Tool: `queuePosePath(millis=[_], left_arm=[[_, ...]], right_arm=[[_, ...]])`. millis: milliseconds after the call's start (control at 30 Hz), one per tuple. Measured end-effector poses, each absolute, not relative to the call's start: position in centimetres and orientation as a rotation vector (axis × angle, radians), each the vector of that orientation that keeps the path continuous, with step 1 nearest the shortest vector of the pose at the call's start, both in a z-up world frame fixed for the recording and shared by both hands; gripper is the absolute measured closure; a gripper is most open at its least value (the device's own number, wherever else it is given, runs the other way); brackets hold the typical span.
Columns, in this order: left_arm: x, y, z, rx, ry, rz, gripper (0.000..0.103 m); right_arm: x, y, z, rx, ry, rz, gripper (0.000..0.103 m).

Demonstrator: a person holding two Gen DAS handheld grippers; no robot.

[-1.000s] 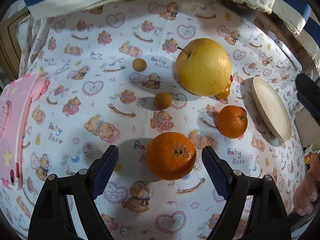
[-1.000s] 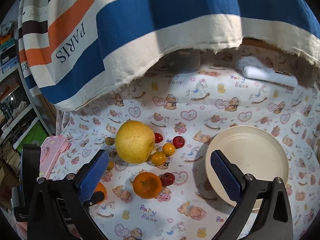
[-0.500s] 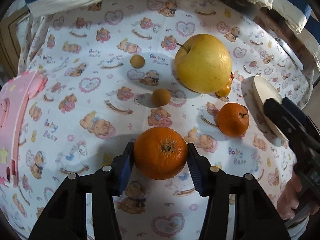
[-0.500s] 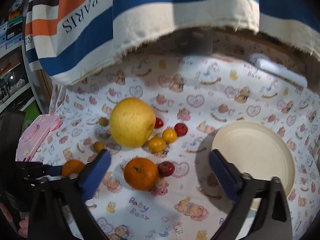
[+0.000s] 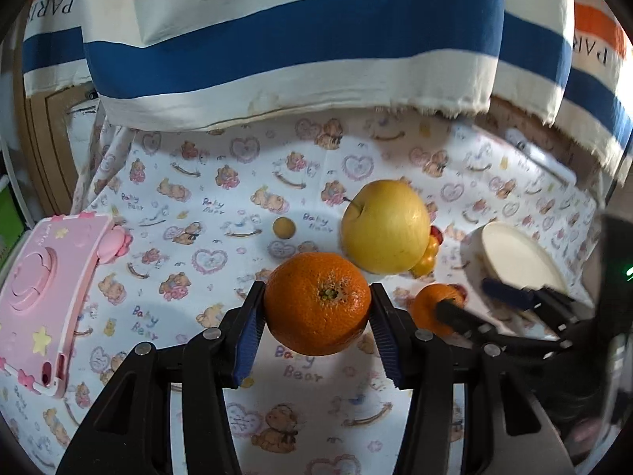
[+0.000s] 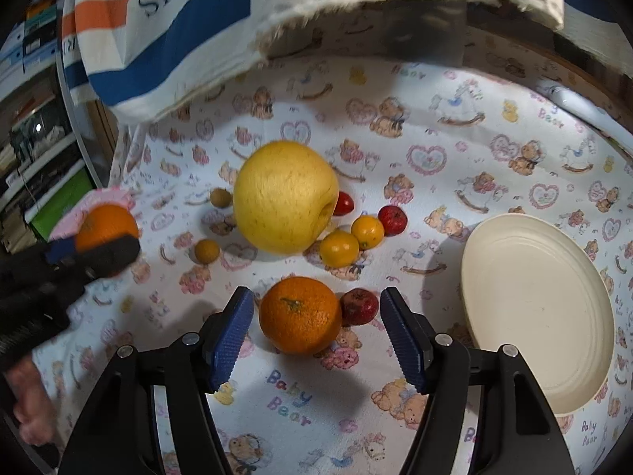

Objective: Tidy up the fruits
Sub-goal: 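Grasp the front mandarin with the left tool while the right tool grasps the mandarin beside the plate, then lift both mandarins and carry them over the cream plate with both tools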

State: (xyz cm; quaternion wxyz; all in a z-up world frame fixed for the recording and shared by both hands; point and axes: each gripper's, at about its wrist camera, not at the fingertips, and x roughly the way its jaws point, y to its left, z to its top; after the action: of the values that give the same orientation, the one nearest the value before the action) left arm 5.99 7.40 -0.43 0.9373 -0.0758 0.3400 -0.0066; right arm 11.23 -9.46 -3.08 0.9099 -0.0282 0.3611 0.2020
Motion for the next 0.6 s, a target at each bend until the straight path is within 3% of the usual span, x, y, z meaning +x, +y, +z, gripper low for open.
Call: queuePosePath(millis=[100, 167, 600], left_arm=[[5.8, 7.0, -0.2, -0.152, 0.688, -0.01, 0.053], [5.8, 7.0, -0.2, -0.153, 0.69, -0.011, 0.053], [5.5, 6.9, 0.0, -0.148, 0.675, -0.013, 0.053]], right_arm=[[11.3, -8.9, -3.6, -0.087, 0.757, 0.428, 0.041], [11.5, -8.5, -3.9, -0.087, 0.783, 0.454, 0.05], [11.5, -8.9, -4.0, -0.016, 0.789, 0.465, 0.055]])
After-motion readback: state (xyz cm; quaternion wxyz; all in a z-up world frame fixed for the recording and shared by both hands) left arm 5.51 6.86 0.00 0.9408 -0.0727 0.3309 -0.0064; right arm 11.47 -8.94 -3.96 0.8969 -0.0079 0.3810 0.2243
